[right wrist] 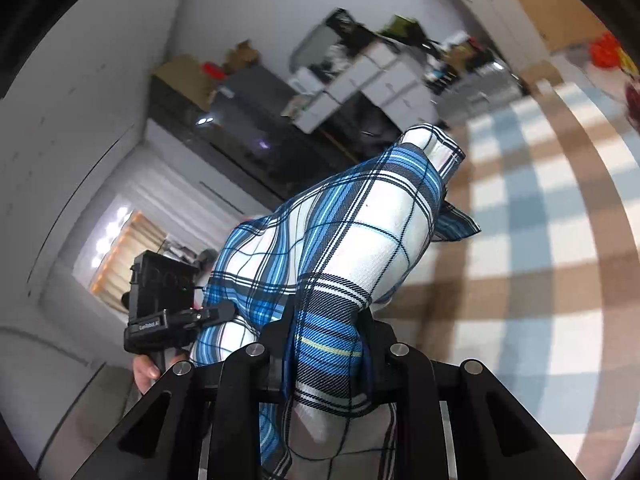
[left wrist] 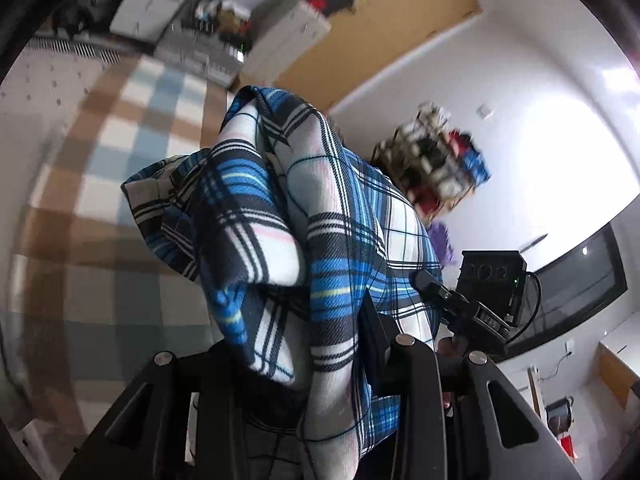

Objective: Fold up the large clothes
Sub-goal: 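Grasp the folded shirt bundle with both grippers and lift it off the bed, then carry the folded shirt with both grippers onto the clothes stack on the dresser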

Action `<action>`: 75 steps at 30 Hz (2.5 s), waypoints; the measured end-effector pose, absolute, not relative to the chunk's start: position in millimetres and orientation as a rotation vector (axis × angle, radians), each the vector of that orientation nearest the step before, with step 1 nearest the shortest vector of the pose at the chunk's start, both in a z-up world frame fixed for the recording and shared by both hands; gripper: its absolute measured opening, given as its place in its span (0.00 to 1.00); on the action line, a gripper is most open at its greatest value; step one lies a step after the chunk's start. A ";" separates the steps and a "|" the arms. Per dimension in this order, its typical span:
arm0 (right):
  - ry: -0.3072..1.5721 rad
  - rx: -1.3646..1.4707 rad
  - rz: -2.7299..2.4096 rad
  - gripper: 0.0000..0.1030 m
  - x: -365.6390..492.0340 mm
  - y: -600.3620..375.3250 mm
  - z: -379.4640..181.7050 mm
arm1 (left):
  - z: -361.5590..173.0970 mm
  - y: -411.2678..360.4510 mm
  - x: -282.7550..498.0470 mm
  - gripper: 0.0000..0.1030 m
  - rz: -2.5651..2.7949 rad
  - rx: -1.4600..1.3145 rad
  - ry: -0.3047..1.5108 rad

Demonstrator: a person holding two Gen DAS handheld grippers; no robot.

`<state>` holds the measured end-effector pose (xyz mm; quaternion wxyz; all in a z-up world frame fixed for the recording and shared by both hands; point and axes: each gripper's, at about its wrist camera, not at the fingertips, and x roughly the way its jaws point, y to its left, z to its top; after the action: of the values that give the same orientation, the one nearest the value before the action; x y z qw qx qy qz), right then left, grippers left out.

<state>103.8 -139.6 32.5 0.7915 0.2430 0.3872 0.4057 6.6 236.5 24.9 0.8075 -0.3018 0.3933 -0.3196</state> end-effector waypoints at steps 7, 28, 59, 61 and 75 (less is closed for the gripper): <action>0.794 0.447 0.984 0.24 95.8 -48.0 116.3 | 84.2 298.4 -40.8 0.27 -0.585 -0.696 0.728; 1.015 0.333 1.104 0.29 185.0 290.8 62.5 | 32.6 517.2 6.7 0.29 -0.178 -0.831 0.756; 0.810 0.016 1.014 0.76 120.4 265.3 59.3 | 25.6 453.8 11.5 0.65 -0.013 -0.608 0.720; 0.719 0.024 1.036 0.80 104.1 253.8 73.2 | 40.1 452.9 -11.0 0.66 -0.006 -0.599 0.639; 0.391 0.089 1.015 1.00 -23.9 154.9 82.8 | 36.9 349.0 -106.5 0.93 0.161 -0.344 0.267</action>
<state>-23.9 154.9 82.8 0.8547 0.0424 0.1861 0.4828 -106.5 349.0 36.9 0.9732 -0.1703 0.1325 0.0800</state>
